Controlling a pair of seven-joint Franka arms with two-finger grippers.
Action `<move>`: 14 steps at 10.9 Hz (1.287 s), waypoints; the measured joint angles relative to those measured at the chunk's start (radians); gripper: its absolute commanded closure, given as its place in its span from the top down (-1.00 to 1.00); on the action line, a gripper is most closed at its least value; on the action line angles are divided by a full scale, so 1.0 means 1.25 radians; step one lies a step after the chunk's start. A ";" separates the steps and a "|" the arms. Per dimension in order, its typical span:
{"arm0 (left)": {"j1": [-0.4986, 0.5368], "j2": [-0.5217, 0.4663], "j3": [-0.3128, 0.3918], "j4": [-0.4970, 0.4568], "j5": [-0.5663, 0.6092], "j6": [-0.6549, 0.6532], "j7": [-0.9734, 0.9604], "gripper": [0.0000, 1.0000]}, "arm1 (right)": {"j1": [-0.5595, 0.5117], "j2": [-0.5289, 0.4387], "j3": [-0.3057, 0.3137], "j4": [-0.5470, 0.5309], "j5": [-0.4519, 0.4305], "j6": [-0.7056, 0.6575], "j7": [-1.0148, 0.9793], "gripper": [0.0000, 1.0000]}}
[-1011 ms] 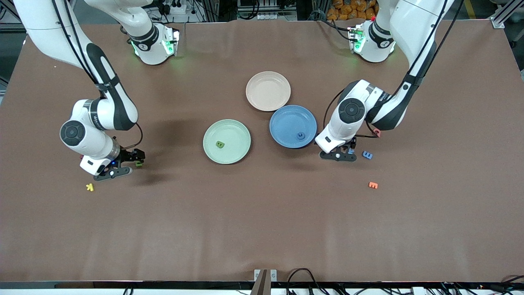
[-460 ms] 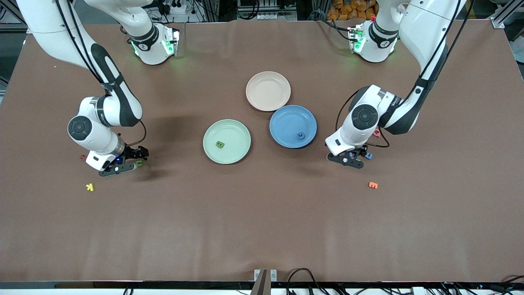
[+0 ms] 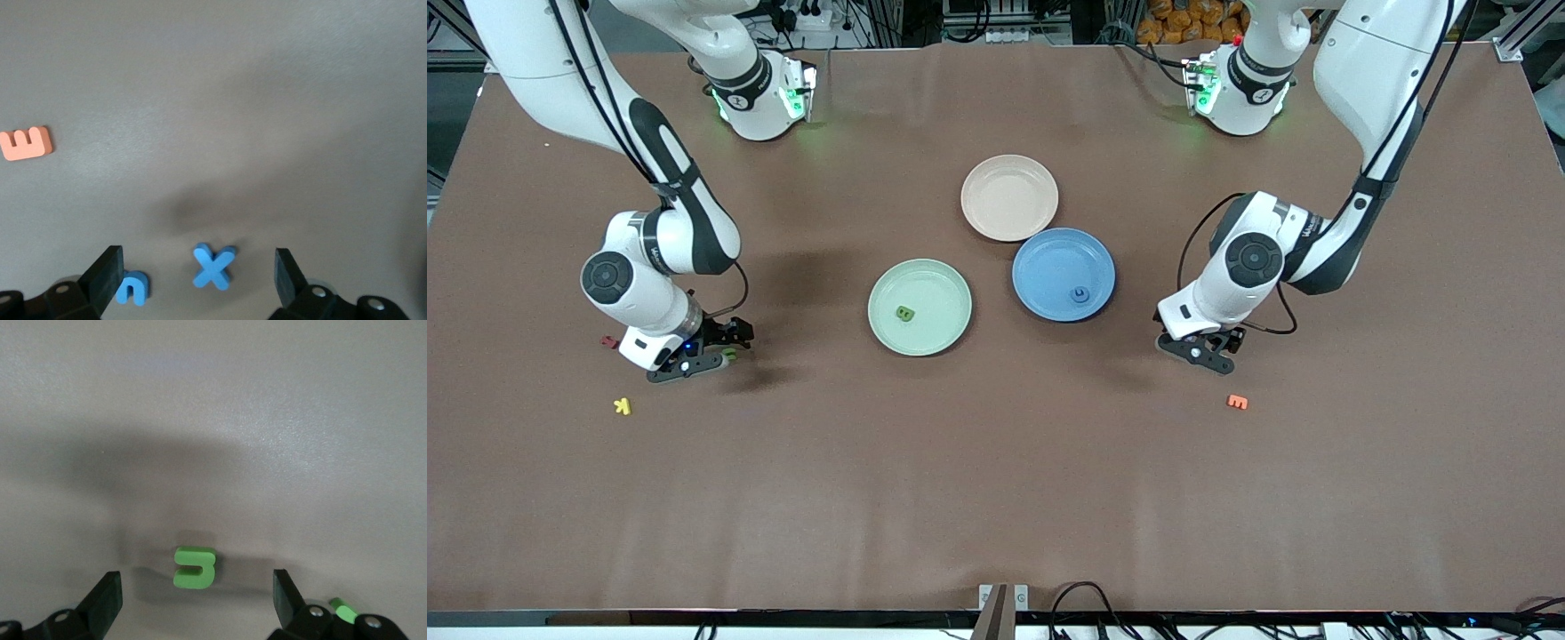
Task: Sort letters by color into matching plates
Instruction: 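Move the right gripper to the green u while the left reaches the blue x, then close the right gripper on the u while the left grips the x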
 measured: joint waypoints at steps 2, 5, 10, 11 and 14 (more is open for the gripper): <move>0.007 0.002 0.000 -0.017 0.000 0.013 0.014 1.00 | 0.000 0.007 0.000 -0.001 0.000 0.007 0.000 0.90; 0.006 0.002 -0.003 -0.057 0.000 0.063 0.014 1.00 | 0.000 0.007 0.000 -0.001 -0.020 0.008 -0.001 0.45; 0.004 0.003 -0.005 -0.074 0.000 0.080 0.014 0.70 | 0.000 0.006 0.002 -0.001 -0.033 0.010 -0.001 -0.22; 0.004 0.003 -0.005 -0.076 0.000 0.082 0.014 0.63 | 0.000 0.005 0.003 -0.001 -0.033 0.010 -0.001 -0.23; 0.006 0.003 -0.005 -0.082 0.000 0.089 0.014 0.46 | 0.000 0.004 0.004 -0.001 -0.034 0.014 -0.001 -0.42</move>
